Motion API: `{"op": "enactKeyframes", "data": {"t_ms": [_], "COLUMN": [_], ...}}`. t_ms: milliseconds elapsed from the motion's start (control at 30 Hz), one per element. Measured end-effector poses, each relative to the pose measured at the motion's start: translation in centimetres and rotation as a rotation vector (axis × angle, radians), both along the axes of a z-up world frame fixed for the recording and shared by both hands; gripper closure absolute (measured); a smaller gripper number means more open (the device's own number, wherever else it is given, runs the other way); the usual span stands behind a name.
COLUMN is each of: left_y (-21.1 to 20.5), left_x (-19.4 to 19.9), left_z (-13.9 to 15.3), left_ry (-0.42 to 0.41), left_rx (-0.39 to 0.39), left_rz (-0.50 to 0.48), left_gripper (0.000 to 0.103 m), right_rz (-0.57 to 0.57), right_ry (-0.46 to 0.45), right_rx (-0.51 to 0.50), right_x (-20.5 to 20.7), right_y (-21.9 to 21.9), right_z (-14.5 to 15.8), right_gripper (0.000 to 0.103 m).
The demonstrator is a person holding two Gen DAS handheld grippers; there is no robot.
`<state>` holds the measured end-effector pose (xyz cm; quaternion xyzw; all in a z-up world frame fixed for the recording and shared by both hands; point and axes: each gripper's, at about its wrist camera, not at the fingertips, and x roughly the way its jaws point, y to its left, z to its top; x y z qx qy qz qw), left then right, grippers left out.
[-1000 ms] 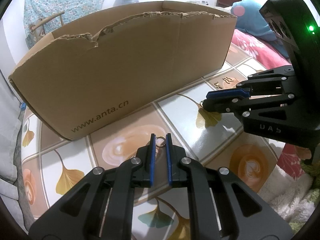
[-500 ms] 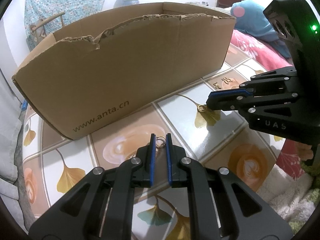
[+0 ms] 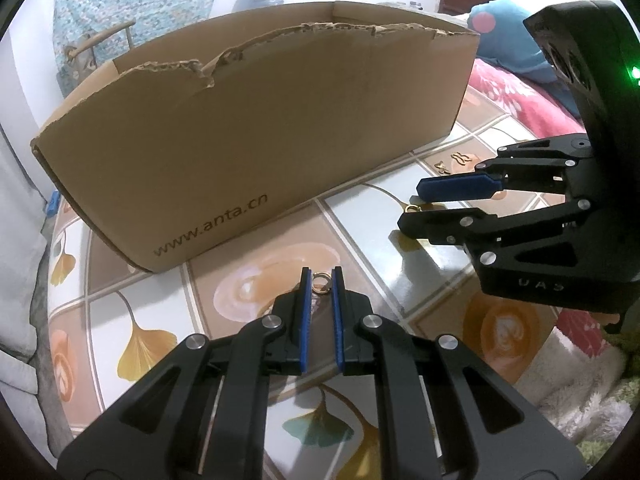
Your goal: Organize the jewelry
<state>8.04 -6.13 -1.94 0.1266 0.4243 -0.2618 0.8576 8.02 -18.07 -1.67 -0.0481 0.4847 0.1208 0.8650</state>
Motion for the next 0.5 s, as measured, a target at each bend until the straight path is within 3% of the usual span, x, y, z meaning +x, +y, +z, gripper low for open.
{"op": "enactKeyframes", "data": {"t_ms": [33, 100, 200, 500], "left_y": [-0.07, -0.11, -0.17, -0.11], "left_x": [-0.01, 0.02, 0.0, -0.01], "left_z": [-0.02, -0.02, -0.04, 0.12], "left_ry": [-0.001, 0.0, -0.001, -0.007], "left_rx": [0.0, 0.0, -0.002, -0.001], "left_rz": [0.0, 0.001, 0.003, 0.005], "left_gripper": [0.094, 0.094, 0.094, 0.094], "right_rz": [0.0, 0.003, 0.002, -0.012], "right_ry": [0.0, 0.002, 0.005, -0.001], "right_rx": [0.0, 0.006, 0.015, 0.032], "right_x": [0.02, 0.01, 0.02, -0.32], "right_y": [0.0, 0.03, 0.02, -0.21], "right_z": [0.01, 0.02, 0.01, 0.07], "right_gripper": [0.075, 0.087, 0.091, 0.092]}}
